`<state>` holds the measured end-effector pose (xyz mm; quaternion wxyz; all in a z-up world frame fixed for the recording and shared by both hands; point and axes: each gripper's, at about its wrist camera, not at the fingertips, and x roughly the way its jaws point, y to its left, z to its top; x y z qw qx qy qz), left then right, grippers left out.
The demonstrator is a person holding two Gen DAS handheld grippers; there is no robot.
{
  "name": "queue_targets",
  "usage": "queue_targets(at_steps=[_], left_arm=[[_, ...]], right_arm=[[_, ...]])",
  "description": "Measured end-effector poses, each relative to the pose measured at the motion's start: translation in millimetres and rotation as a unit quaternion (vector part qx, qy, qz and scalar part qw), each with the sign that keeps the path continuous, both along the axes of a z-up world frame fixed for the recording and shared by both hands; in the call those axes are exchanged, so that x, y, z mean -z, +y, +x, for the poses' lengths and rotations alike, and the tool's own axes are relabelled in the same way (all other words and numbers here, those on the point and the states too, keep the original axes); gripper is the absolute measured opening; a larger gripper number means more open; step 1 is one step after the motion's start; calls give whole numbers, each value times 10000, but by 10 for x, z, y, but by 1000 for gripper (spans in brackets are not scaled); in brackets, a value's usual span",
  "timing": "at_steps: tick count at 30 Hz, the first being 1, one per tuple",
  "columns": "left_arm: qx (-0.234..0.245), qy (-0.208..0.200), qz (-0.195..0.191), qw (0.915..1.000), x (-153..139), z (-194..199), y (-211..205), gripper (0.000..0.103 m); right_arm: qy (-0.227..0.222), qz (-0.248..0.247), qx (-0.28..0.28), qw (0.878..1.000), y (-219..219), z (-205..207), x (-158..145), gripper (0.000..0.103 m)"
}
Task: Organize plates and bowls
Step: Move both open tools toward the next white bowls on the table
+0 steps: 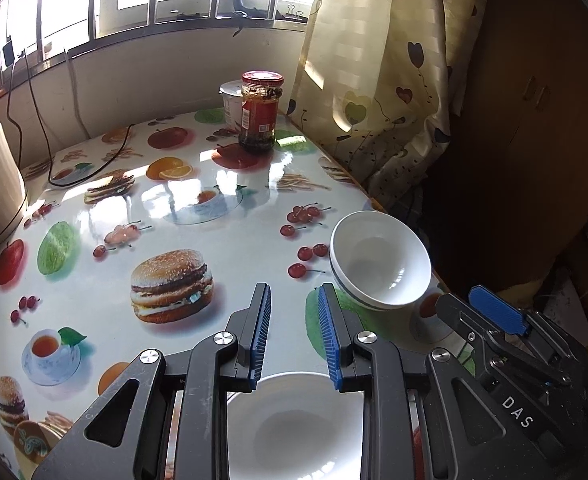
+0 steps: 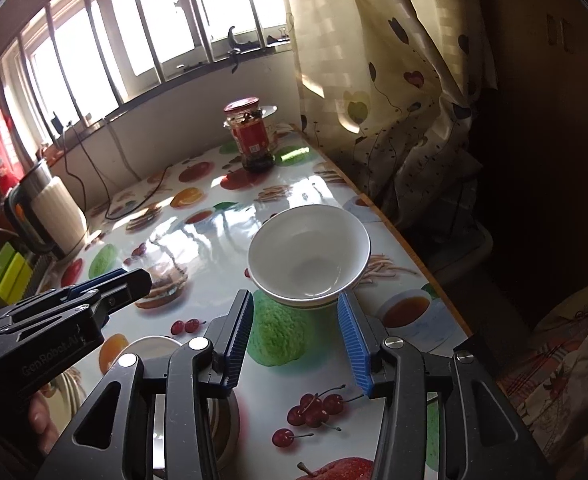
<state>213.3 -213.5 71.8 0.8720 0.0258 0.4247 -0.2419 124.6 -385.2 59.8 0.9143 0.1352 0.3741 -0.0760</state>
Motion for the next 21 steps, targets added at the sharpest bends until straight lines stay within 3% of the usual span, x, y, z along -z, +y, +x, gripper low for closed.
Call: queue_targets(at_steps=[13,21], left_arm=[[61,291,103,9995,132,309,-345,26],[107,374,390,9985,246,427,-579,26]], right_arm=[[247,-209,256,9991,-416,289,151,44],[398,-147,238,9988,-560,481,296,44]])
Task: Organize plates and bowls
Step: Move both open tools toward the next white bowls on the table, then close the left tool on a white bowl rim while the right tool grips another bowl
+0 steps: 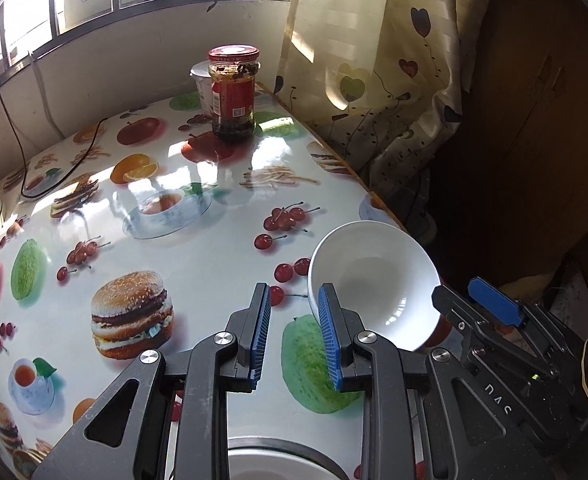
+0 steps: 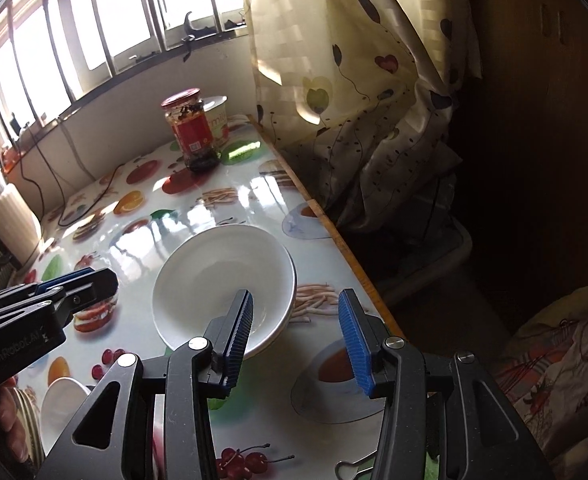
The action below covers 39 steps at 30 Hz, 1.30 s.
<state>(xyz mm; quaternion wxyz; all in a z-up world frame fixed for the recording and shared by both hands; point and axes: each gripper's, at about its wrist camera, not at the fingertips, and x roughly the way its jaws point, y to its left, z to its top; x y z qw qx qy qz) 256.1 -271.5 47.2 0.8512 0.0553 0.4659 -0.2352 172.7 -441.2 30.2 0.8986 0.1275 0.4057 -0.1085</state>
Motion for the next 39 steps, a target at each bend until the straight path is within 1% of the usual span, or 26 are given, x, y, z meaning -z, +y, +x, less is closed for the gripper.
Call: queue_targets(at_steps=[3,6,13,18,23,24,26,33,37,39], left_arm=[[58,92,23,9999,66,39,-64,26],[40,288,47,9996,163,81,-102,26],[11,421,179,9990,281,138,-167,26],[42,479,252,9985,325,155,-205,26],[49,471,319,9984,353,153,-250,25],[56,481,313,9983,356,155,-253,24],[61,484,323,9983,363,156,-263,21],[118,519,311,9981,374,155,-291,15],[152,490,324,9982,372,150,-315,12],[142,462,338,9983,368,143,-320,12]], right_arm=[[53,15,-24,10000,-20,61,54,44],[118,9,-32,9999,-45,119,107,44],[177,31,-89,9998,-91,201,190,43],[227,104,-107,9996,-115,246,249,37],[247,157,-171,9994,-107,272,283,26],[242,172,-189,9994,-102,274,286,25],[229,163,-240,9993,-84,284,286,20],[214,177,-313,9991,-55,314,289,13],[205,185,-294,9992,-49,312,288,13],[206,173,-292,9992,-53,313,287,13]])
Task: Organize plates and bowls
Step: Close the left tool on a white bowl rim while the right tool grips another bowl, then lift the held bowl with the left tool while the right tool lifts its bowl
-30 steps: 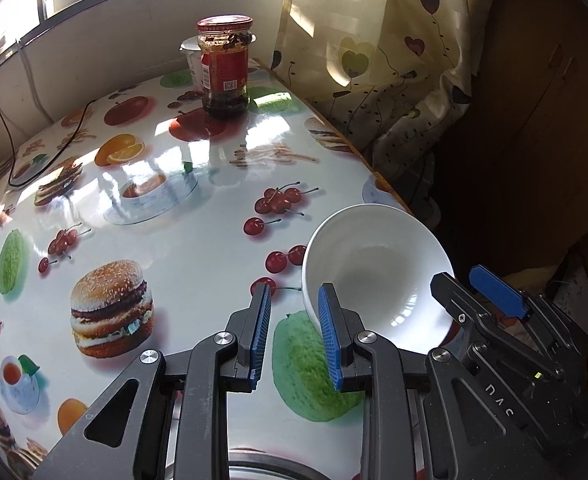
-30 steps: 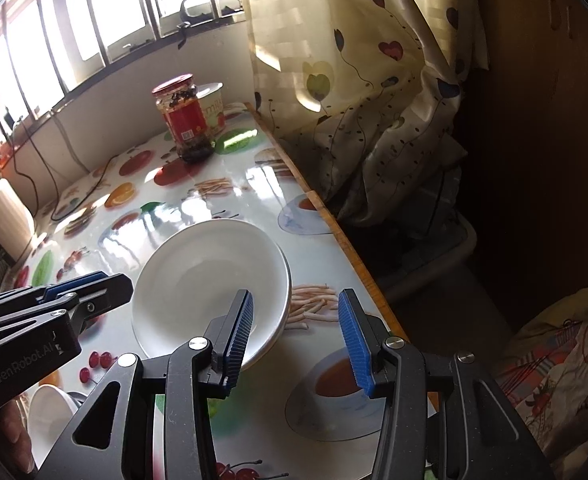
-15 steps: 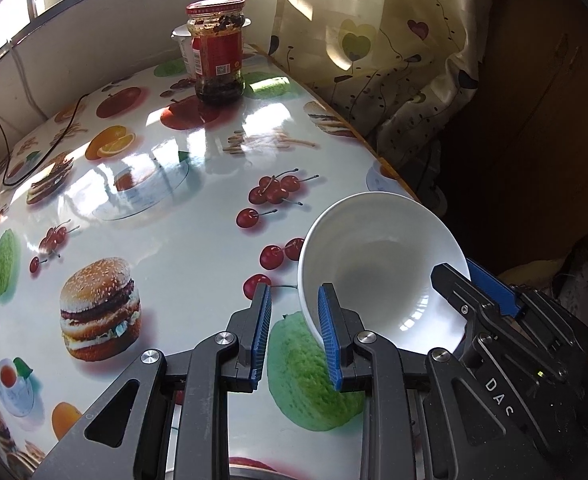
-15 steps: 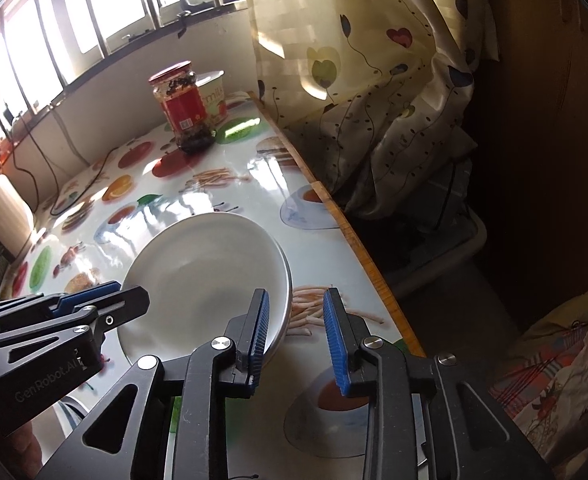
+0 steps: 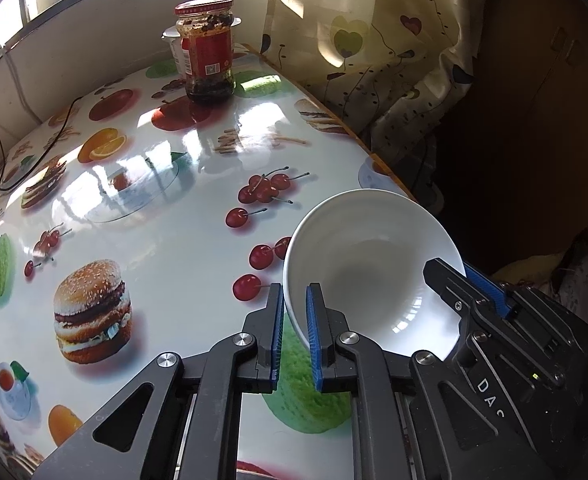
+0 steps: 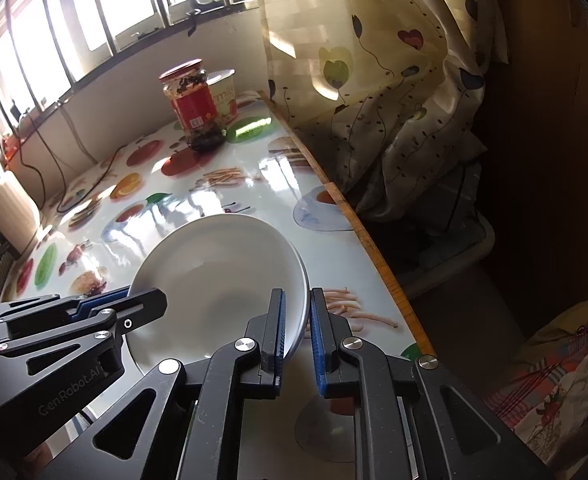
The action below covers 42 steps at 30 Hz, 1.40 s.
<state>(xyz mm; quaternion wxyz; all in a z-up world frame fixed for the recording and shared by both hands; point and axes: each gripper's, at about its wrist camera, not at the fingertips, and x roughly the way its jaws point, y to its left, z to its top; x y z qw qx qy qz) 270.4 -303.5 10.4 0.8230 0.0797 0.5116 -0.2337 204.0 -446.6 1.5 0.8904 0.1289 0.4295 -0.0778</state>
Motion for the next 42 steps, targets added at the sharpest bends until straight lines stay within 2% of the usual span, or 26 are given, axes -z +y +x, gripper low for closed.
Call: queue_targets(at_steps=[20,42], left_arm=[[-46,-1,-79,10000,-24,-13,57,11],[-114,-274,-426,9987,-366,-258,346,11]], right_arm=[[-13,-19,-1,10000,5,-11,-19,11],[-353,-123,-26,9993,241,-300,-371,10]])
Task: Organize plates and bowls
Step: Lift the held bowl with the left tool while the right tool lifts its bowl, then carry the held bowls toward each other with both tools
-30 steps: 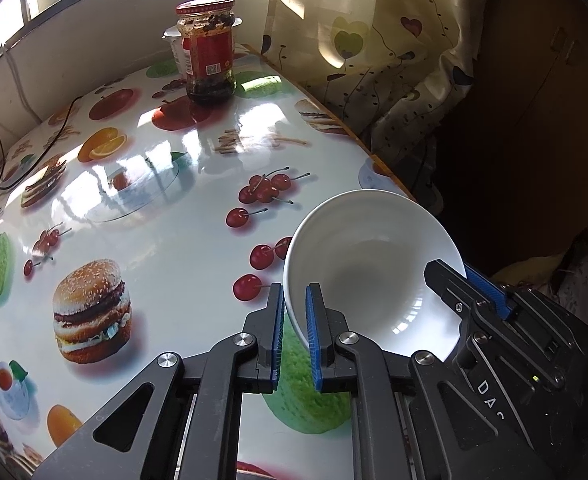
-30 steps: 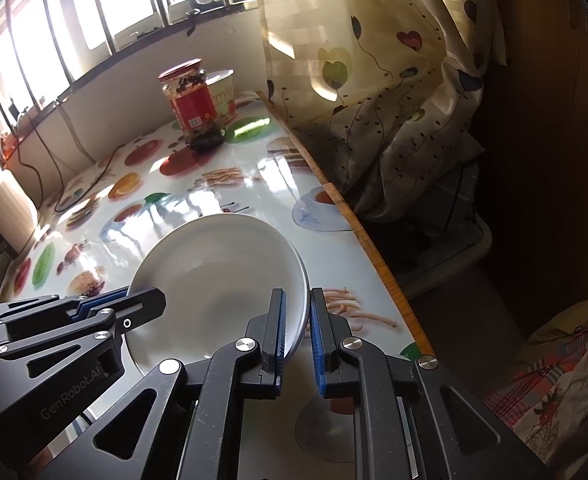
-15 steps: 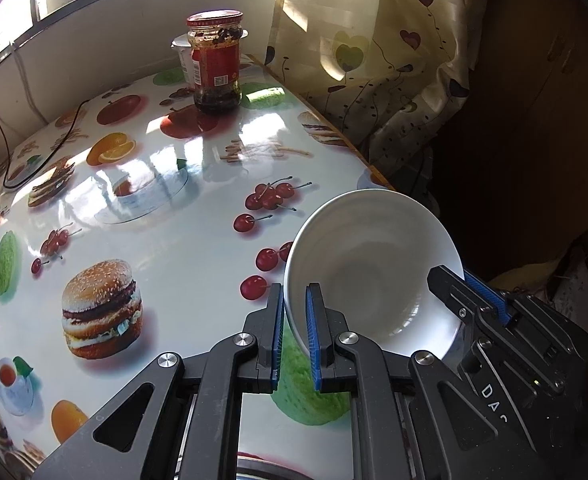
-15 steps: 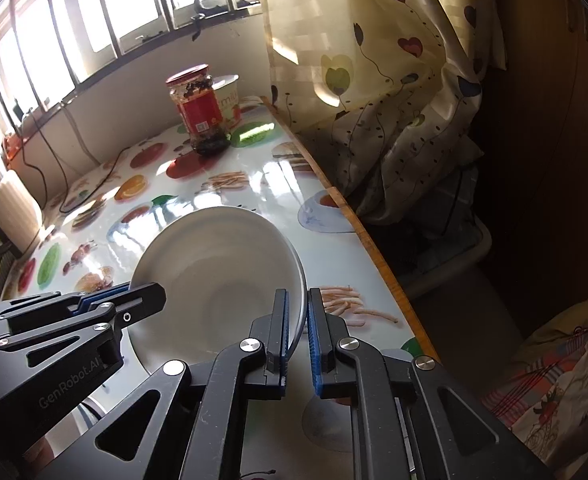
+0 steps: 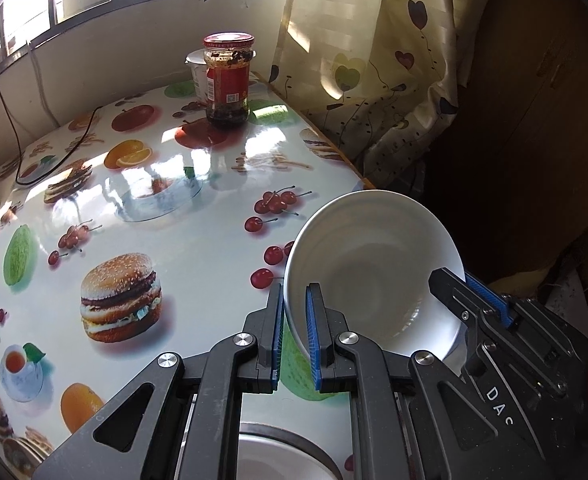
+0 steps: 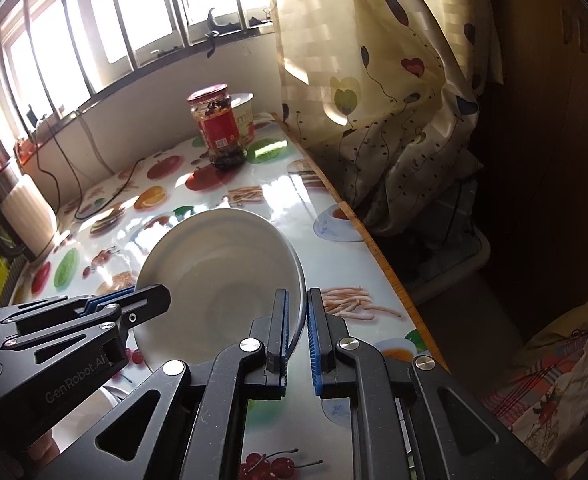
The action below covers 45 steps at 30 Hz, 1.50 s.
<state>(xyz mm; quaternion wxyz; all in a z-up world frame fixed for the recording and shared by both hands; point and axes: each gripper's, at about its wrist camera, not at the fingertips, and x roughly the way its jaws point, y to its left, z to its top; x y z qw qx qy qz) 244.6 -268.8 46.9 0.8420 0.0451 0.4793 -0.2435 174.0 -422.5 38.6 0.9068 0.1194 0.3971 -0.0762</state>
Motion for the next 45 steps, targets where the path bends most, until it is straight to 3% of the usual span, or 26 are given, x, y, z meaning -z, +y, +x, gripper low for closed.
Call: queue_targets(at_steps=[17,45], left_arm=[[-110,-137,-225,9996,-195,-315,388,11],[-487,-149,-438,9977,-240,-742,1112,11]], right_arm=[[-338,-74,-105,9993,345,-371,-332,10],[-442,-106,-527,9976,1013,-788,-432,11]])
